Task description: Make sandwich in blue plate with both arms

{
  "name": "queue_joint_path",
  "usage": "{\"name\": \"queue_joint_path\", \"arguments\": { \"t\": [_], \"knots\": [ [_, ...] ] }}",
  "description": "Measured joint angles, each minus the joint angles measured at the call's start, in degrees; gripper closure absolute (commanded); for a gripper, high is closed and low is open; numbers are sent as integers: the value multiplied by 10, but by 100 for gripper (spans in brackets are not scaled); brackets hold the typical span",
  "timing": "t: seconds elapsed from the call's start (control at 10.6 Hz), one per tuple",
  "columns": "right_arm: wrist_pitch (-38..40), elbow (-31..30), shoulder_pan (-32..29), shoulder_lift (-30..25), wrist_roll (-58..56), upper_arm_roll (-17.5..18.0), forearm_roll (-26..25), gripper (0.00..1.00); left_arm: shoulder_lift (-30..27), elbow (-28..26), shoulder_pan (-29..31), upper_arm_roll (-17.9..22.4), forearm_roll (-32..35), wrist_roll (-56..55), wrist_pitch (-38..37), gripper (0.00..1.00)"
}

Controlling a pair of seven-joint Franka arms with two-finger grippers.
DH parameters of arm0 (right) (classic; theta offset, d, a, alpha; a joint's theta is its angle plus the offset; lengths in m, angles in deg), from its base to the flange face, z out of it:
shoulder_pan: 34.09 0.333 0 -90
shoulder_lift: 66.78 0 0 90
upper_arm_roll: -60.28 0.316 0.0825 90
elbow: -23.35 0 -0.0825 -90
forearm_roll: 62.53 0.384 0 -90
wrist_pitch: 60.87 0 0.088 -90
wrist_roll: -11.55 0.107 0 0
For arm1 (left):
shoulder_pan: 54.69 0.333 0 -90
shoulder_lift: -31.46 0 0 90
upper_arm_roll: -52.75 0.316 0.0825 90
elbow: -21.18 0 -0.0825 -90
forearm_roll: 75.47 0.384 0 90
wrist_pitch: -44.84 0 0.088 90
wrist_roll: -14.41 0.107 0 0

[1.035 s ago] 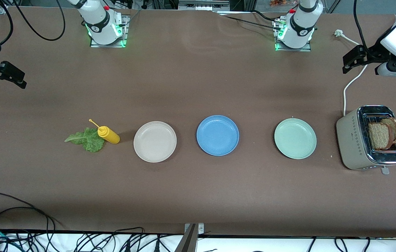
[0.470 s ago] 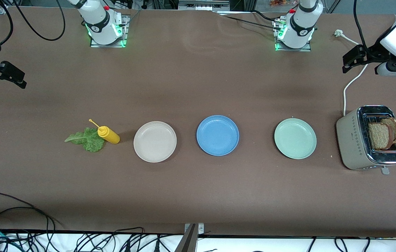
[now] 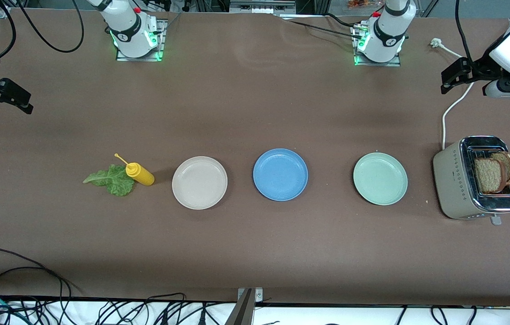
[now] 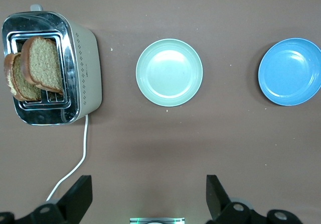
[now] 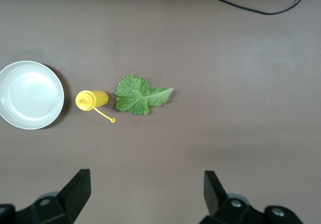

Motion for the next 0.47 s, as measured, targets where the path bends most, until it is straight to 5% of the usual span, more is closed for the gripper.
{"name": "queue_joint_path", "arguments": {
  "t": [0.47],
  "knots": [
    [1, 3, 0, 0, 0, 0, 0, 0, 0, 0, 0, 0, 0, 0, -3, 0]
  ]
}}
